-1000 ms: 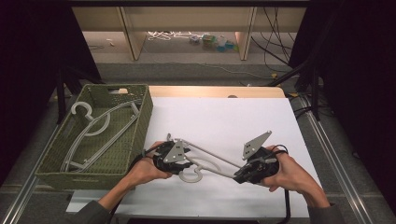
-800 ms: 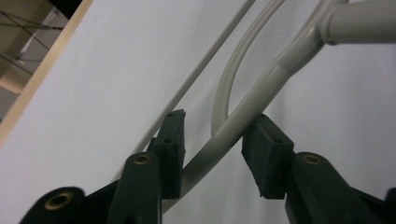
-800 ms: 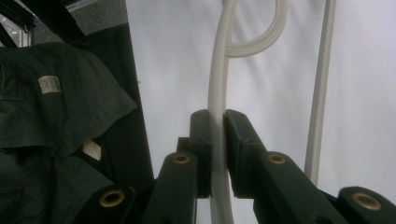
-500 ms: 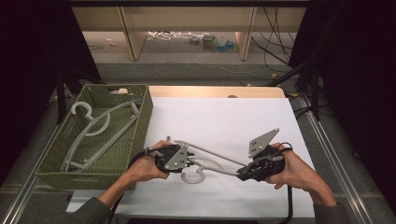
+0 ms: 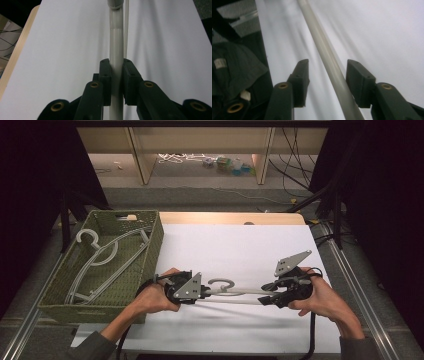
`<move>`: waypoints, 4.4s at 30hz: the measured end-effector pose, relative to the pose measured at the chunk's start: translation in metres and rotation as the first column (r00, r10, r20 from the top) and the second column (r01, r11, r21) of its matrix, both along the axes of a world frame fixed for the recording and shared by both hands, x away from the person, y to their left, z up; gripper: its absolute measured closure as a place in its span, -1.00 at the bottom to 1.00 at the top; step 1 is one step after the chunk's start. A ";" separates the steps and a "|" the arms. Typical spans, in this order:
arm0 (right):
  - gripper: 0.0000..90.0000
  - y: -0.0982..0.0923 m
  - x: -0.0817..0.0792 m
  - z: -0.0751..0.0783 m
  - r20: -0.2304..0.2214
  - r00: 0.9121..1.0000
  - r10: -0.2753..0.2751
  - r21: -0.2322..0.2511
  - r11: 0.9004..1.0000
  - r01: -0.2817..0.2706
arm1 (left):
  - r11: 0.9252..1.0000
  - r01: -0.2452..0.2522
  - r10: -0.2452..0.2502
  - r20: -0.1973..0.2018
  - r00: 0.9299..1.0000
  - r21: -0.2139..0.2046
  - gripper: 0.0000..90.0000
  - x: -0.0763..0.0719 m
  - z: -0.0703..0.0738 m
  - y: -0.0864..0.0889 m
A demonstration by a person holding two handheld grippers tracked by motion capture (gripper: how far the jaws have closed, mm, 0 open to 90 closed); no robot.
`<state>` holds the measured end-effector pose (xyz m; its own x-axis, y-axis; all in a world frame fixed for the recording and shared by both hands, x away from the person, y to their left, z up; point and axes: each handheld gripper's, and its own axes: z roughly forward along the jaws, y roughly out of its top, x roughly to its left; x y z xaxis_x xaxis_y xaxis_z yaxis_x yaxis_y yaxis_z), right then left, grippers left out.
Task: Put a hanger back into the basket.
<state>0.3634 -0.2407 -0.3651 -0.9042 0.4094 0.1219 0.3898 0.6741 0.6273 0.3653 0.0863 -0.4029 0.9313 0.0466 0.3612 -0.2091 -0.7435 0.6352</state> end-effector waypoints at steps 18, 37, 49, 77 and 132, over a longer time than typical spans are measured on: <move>-0.48 -0.008 -0.005 0.018 0.153 0.909 -0.387 0.142 0.919 0.368 | 0.944 -0.302 0.265 -0.238 0.934 -0.131 0.77 0.009 0.017 0.028; -0.58 -0.002 -0.050 -0.008 0.257 0.817 -0.516 0.305 0.846 0.438 | 0.820 -0.476 0.320 -0.435 0.841 -0.317 0.77 0.003 0.051 0.065; -0.59 -0.001 -0.063 -0.019 0.259 0.808 -0.529 0.342 0.833 0.435 | 0.781 -0.517 0.317 -0.490 0.812 -0.350 0.77 -0.002 0.091 0.092; -0.59 0.003 -0.070 -0.028 0.237 0.824 -0.515 0.363 0.834 0.417 | 0.600 -0.706 0.515 -0.494 0.701 -0.376 0.77 0.026 0.137 0.221; -0.58 0.003 -0.069 -0.030 0.231 0.831 -0.506 0.354 0.839 0.413 | 0.563 -0.810 0.689 -0.448 0.570 -0.164 0.77 0.054 0.044 0.333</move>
<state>0.2942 -0.2374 -0.3949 -0.6277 0.7771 0.0462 0.3679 0.2438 0.8973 0.4190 0.4194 -0.3587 0.5435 0.8325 -0.1075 0.5714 -0.2732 0.7738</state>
